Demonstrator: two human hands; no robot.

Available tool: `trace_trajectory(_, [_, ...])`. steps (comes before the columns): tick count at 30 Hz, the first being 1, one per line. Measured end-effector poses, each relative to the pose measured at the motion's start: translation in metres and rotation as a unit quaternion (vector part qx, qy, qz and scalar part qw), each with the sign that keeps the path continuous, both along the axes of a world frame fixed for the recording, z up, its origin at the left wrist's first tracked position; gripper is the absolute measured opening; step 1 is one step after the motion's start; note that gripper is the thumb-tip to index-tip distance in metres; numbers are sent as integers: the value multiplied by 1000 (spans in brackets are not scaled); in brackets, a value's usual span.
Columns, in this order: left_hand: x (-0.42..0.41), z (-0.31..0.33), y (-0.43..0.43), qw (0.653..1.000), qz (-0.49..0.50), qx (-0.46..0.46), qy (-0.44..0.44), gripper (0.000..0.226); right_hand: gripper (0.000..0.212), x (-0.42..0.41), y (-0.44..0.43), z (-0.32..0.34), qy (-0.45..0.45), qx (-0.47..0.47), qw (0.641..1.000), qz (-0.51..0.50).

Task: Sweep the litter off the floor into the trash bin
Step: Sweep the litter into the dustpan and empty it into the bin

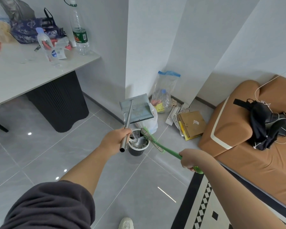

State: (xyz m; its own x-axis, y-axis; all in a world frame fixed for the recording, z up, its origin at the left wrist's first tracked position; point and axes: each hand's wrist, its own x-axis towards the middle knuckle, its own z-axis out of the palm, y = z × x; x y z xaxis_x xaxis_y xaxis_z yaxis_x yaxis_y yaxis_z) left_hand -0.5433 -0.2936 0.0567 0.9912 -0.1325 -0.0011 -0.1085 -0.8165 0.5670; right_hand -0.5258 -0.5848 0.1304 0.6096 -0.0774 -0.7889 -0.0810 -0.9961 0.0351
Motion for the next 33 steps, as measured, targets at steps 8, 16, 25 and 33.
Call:
trace_trajectory(8, [-13,19,36,925,315,-205,-46,18,38,6,51,-22,-27,-58,993,95])
trace_trajectory(16, [-87,-4,96,819,520,-242,6,23,46,18,118,-69,-47,-153,944,288])
trace_trajectory(25, [-136,-46,125,798,579,-128,104,29,45,38,170,-54,-74,-248,910,322])
trace_trajectory(33, [-138,-61,143,772,596,-160,152,37,11,37,172,-44,-110,-298,881,351])
